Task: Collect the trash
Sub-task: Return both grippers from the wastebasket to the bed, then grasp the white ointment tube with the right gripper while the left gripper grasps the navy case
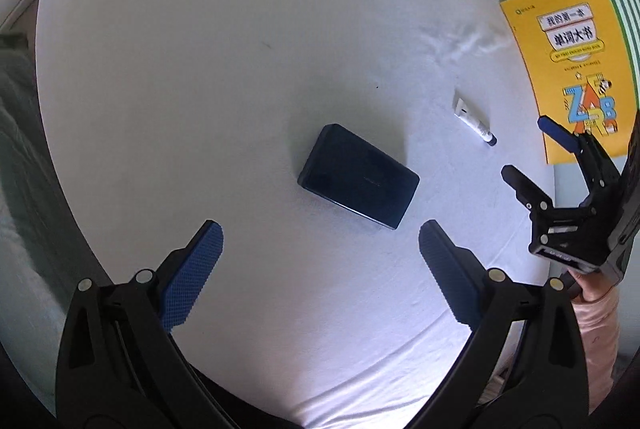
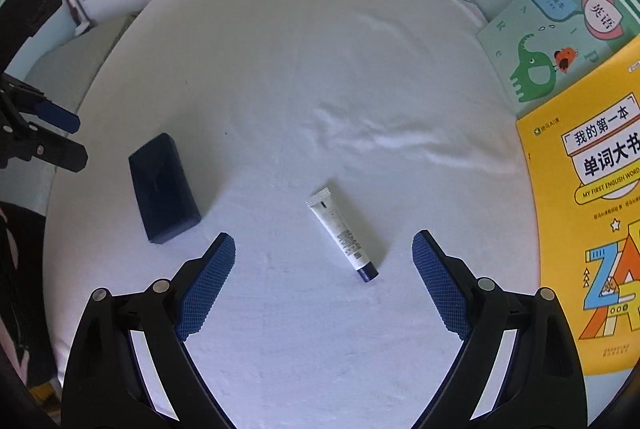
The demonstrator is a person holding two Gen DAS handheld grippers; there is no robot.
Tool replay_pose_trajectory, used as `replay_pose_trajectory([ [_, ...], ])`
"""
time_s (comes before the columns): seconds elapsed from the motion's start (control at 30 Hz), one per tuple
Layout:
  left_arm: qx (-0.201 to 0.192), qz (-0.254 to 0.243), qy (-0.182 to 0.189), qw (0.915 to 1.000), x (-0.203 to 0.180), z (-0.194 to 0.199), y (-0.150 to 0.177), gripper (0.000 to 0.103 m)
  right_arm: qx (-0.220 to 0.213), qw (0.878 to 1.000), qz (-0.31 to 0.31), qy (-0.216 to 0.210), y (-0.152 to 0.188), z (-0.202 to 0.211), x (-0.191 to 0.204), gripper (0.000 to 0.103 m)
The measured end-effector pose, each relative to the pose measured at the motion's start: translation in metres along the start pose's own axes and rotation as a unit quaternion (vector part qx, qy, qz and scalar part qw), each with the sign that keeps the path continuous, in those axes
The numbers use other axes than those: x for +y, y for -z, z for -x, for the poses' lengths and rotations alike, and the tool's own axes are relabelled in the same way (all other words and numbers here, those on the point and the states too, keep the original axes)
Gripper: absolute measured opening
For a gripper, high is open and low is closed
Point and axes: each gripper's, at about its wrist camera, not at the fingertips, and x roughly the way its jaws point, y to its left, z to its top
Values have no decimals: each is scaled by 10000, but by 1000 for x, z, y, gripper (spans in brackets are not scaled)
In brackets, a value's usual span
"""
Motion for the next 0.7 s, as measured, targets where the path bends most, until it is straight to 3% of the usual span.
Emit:
replay_pose_trajectory([
  [0.23,174,1123,261,9932,-6,-35,-8,96,107,9985,505,-198,9,-36,-17,88],
  [0.47,267,1650,222,9857,-9,-60,-9,96,175,9964,766,-312,16,-57,-26,74],
  [0.67,206,1772,114,9839,-17,-73,-12,96,-76,9956,870,-329,18,-55,-25,64],
  [0.7,195,1865,108,9822,-16,-74,-13,95,-91,9954,886,-356,19,-54,-23,58],
])
